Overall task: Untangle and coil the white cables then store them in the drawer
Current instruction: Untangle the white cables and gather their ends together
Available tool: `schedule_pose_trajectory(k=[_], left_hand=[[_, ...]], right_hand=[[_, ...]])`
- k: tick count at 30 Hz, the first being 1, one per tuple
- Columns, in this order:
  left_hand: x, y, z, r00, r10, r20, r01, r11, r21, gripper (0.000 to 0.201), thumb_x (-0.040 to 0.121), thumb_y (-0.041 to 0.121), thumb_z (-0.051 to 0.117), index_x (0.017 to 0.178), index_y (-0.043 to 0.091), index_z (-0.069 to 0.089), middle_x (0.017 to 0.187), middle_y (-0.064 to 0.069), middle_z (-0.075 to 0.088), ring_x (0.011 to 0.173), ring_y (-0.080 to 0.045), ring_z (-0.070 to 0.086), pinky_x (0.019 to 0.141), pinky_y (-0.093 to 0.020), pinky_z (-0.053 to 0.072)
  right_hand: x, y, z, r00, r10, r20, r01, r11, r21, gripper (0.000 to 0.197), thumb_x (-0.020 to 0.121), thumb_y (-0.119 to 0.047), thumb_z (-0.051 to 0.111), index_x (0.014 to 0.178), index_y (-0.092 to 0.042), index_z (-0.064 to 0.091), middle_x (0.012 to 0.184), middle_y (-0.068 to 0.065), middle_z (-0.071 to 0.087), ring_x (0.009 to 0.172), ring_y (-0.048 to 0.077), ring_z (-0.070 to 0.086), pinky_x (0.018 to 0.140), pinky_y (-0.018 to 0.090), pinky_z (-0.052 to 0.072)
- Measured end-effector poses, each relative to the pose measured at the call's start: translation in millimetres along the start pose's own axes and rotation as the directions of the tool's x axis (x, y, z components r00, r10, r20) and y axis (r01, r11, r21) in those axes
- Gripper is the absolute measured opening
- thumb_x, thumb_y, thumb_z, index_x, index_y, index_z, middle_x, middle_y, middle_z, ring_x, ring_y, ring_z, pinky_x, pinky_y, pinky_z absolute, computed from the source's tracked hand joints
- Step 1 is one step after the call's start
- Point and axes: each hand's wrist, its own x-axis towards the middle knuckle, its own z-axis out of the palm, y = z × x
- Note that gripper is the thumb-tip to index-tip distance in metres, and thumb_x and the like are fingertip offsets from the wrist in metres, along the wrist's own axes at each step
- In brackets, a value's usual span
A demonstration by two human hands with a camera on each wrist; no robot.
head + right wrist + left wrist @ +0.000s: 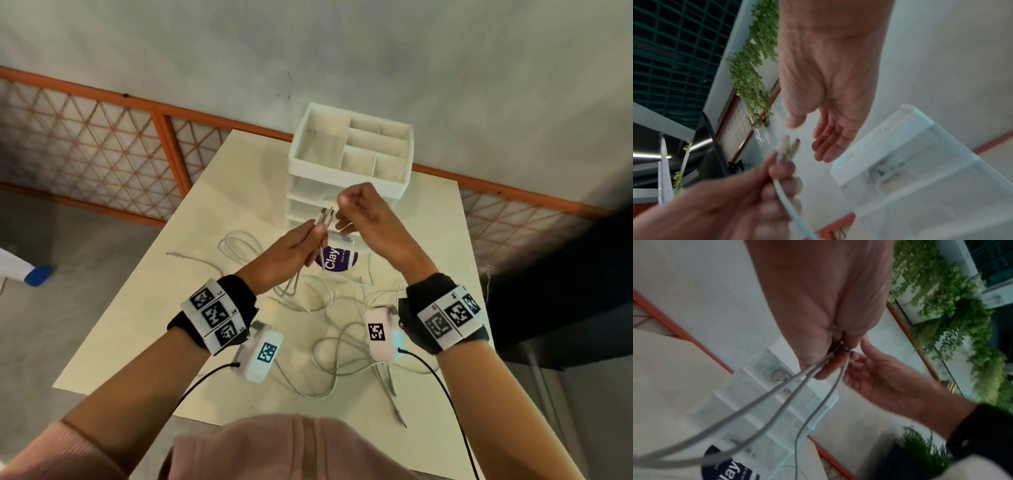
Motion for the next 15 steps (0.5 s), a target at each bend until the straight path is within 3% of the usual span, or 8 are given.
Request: schedule_pose_trajectory(k=[1,3,5,6,8,12,13,15], left_hand=[[-2.2,3.0,-0.5,1.0,0.019,-0.02,-0.019,1.0,-0.014,0.033,0.102,0.034,0.028,0.081,0.018,0.047,0.071,0.002,0.043,0.068,-0.008,0.041,0.071,-0.021,0.038],[-3.4,6.8,-2.3,0.998,0.034,-0.058,-0.038,0.997,-0.073,0.034,0.102,0.037,0.027,0.087,0.017,0.05,0.077,0.007,0.049,0.076,-0.005,0.047,0.082,-0.023,0.042],[-2.1,8.5,-4.1,0.996,0.041,-0.078,-0.048,0.995,-0.089,0.037,0.101,0.042,0.027,0.099,0.014,0.052,0.092,0.002,0.054,0.091,-0.008,0.054,0.092,-0.025,0.044],[-2.0,9.3,-5.1,0.995,0.043,-0.095,-0.052,0.994,-0.096,0.035,0.101,0.042,0.027,0.099,0.017,0.052,0.097,-0.004,0.052,0.093,-0.009,0.056,0.091,-0.023,0.045],[-3.5,13.5,-6.7,0.989,0.053,-0.138,-0.071,0.989,-0.129,0.03,0.101,0.04,0.027,0.088,0.025,0.049,0.098,-0.005,0.041,0.082,-0.006,0.057,0.077,-0.018,0.047],[-6.0,21.6,-10.2,0.984,0.087,-0.154,-0.124,0.961,-0.249,0.031,0.098,0.044,0.031,0.083,0.022,0.047,0.096,-0.009,0.039,0.071,-0.031,0.058,0.065,-0.051,0.051],[-5.7,24.8,-9.6,0.985,0.091,-0.148,-0.135,0.939,-0.318,0.032,0.098,0.043,0.03,0.082,0.02,0.046,0.093,-0.008,0.045,0.074,-0.029,0.058,0.065,-0.051,0.05],[-3.6,29.2,-9.2,0.981,0.108,-0.161,-0.168,0.884,-0.436,0.032,0.1,0.035,0.026,0.081,0.018,0.044,0.088,-0.004,0.055,0.082,-0.017,0.058,0.072,-0.036,0.05]], right_hand=[[-1.3,3.2,5.0,0.998,0.049,0.048,-0.049,0.999,0.018,0.043,0.097,-0.044,0.037,0.117,-0.007,0.048,0.092,0.004,0.063,0.087,0.018,0.066,0.085,0.031,0.053],[-2.6,11.6,16.0,0.97,0.127,0.207,-0.152,0.982,0.112,0.079,0.087,-0.066,0.013,0.132,-0.01,0.044,0.097,0.001,0.067,0.108,0.022,0.064,0.104,0.04,0.044],[-4.6,17.0,26.1,0.945,0.122,0.303,-0.192,0.958,0.212,0.09,0.083,-0.068,-0.003,0.139,-0.011,0.039,0.106,0.004,0.066,0.115,0.021,0.06,0.111,0.04,0.036],[-5.6,17.4,29.2,0.941,0.116,0.318,-0.199,0.95,0.242,0.088,0.086,-0.063,-0.011,0.141,-0.013,0.036,0.113,0.007,0.065,0.117,0.021,0.059,0.111,0.038,0.035],[-6.0,17.4,33.2,0.933,0.114,0.342,-0.208,0.945,0.251,0.088,0.086,-0.059,-0.018,0.143,-0.016,0.033,0.122,0.016,0.061,0.115,0.026,0.059,0.102,0.035,0.039],[-1.5,20.0,41.4,0.911,0.13,0.391,-0.213,0.961,0.178,0.094,0.085,-0.063,-0.016,0.128,-0.013,0.051,0.111,0.008,0.064,0.077,0.018,0.053,0.067,0.026,0.042],[-1.8,20.0,44.5,0.909,0.13,0.397,-0.216,0.96,0.18,0.092,0.087,-0.061,-0.015,0.119,-0.013,0.056,0.103,0.004,0.067,0.072,0.017,0.05,0.063,0.027,0.041],[-5.3,18.6,51.3,0.899,0.149,0.413,-0.255,0.943,0.215,0.082,0.093,-0.056,-0.01,0.096,-0.013,0.061,0.077,-0.003,0.07,0.065,0.018,0.048,0.061,0.03,0.038]])
